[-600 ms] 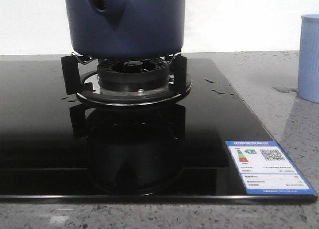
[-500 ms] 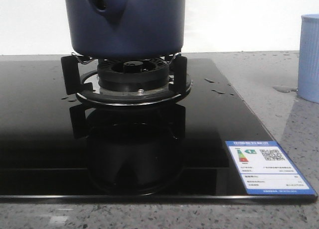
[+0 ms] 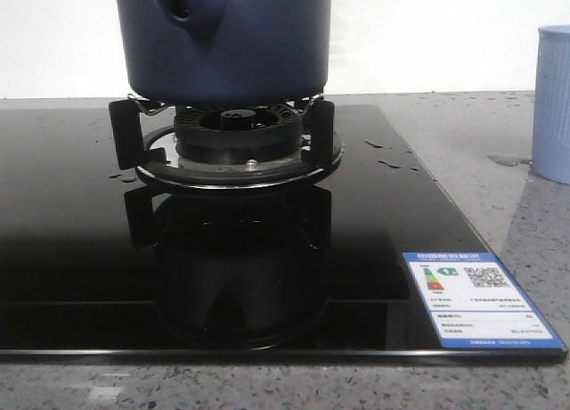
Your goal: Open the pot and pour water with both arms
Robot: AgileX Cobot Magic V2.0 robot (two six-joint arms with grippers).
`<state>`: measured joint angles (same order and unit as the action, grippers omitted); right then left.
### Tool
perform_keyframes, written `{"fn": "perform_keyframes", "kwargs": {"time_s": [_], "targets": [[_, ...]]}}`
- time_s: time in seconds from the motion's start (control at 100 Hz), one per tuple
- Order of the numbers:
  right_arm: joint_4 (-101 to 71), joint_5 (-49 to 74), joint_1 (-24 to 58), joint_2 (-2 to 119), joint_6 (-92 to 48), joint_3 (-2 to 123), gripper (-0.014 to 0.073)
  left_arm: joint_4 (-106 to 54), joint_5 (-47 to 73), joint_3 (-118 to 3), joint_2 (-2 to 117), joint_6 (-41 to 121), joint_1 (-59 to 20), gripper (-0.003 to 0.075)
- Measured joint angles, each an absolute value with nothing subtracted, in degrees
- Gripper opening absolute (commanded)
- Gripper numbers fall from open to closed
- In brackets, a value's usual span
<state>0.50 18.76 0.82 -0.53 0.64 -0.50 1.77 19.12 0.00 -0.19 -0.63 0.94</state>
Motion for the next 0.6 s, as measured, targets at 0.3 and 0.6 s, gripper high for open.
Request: {"fn": "perform_keyframes", "kwargs": {"time_s": [0.3, 0.6], "targets": [[3.0, 18.2, 0.8, -0.5, 0.6, -0.5, -0.0074, 1.8, 19.1, 0.0, -0.2, -0.6, 0.9, -0.0019], [4.0, 3.7, 0.8, -0.5, 0.6, -0.5, -0.0074, -9.7, 12.8, 0.1, -0.2, -0.6, 0.9, -0.0019]]}}
